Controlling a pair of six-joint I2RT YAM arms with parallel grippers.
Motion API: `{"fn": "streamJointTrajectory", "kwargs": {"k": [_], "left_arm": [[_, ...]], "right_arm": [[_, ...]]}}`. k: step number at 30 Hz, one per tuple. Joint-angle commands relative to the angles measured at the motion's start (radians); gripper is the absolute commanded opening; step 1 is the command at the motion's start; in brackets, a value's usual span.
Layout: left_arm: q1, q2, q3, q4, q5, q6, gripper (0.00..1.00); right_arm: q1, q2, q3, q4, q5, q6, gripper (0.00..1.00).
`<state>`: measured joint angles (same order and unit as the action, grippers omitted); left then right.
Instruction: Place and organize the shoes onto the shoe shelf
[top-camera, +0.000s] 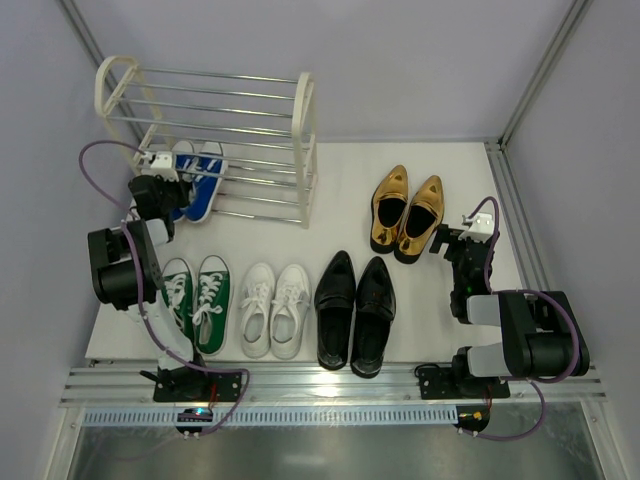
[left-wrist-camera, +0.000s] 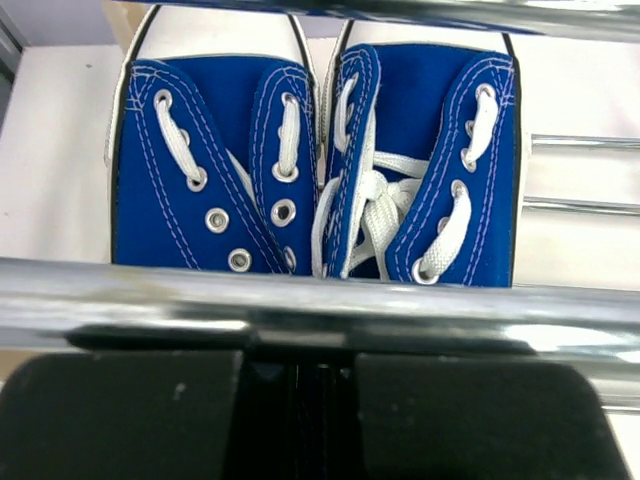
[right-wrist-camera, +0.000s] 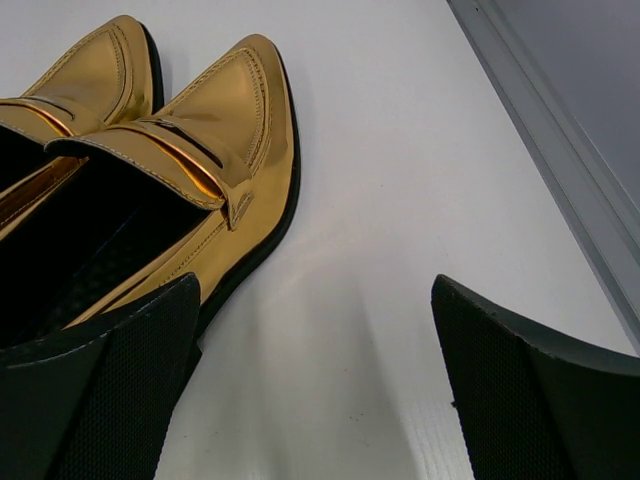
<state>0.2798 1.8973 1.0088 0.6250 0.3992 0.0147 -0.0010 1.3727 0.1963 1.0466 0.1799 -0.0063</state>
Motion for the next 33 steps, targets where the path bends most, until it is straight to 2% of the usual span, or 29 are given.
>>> {"fn": "streamJointTrajectory", "kwargs": {"k": [1, 5, 11, 15, 18, 19, 21, 23, 29, 32, 33], "left_arm": [[0.013, -0.003, 0.083, 0.214, 0.038, 0.053, 0.00], [0.021, 0.045, 0.096, 0.242, 0.047, 0.073, 0.00], [0.036, 0.118, 0.059, 0.404, 0.095, 0.068, 0.00], [0.041, 0.132, 0.059, 0.421, 0.096, 0.057, 0.01], [0.045, 0.105, 0.039, 0.420, 0.102, 0.057, 0.38], [0.044, 0.094, 0.019, 0.420, 0.104, 0.060, 0.59], [0.045, 0.045, -0.005, 0.420, 0.099, 0.068, 0.72], [0.044, -0.012, -0.044, 0.417, 0.090, 0.070, 0.82], [0.059, -0.202, -0.122, 0.316, 0.078, 0.021, 0.91], [0.062, -0.378, -0.147, 0.025, 0.060, 0.068, 0.95], [0.062, -0.471, -0.135, -0.207, 0.052, 0.102, 0.95]], "right_arm": [[0.001, -0.008, 0.006, 0.075, 0.000, -0.006, 0.97], [0.001, -0.007, 0.006, 0.076, -0.002, -0.006, 0.97], [0.001, -0.009, 0.006, 0.075, -0.002, -0.006, 0.97], [0.001, -0.007, 0.005, 0.076, -0.002, -0.006, 0.97], [0.001, -0.008, 0.006, 0.076, -0.003, -0.006, 0.97], [0.001, -0.009, 0.006, 0.075, 0.000, -0.006, 0.97], [0.001, -0.009, 0.005, 0.076, -0.002, -0.006, 0.97], [0.001, -0.009, 0.006, 0.076, -0.002, -0.007, 0.97], [0.001, -0.008, 0.006, 0.076, 0.000, -0.006, 0.97], [0.001, -0.008, 0.006, 0.076, -0.002, -0.007, 0.97], [0.001, -0.007, 0.005, 0.076, 0.000, -0.008, 0.97]]}}
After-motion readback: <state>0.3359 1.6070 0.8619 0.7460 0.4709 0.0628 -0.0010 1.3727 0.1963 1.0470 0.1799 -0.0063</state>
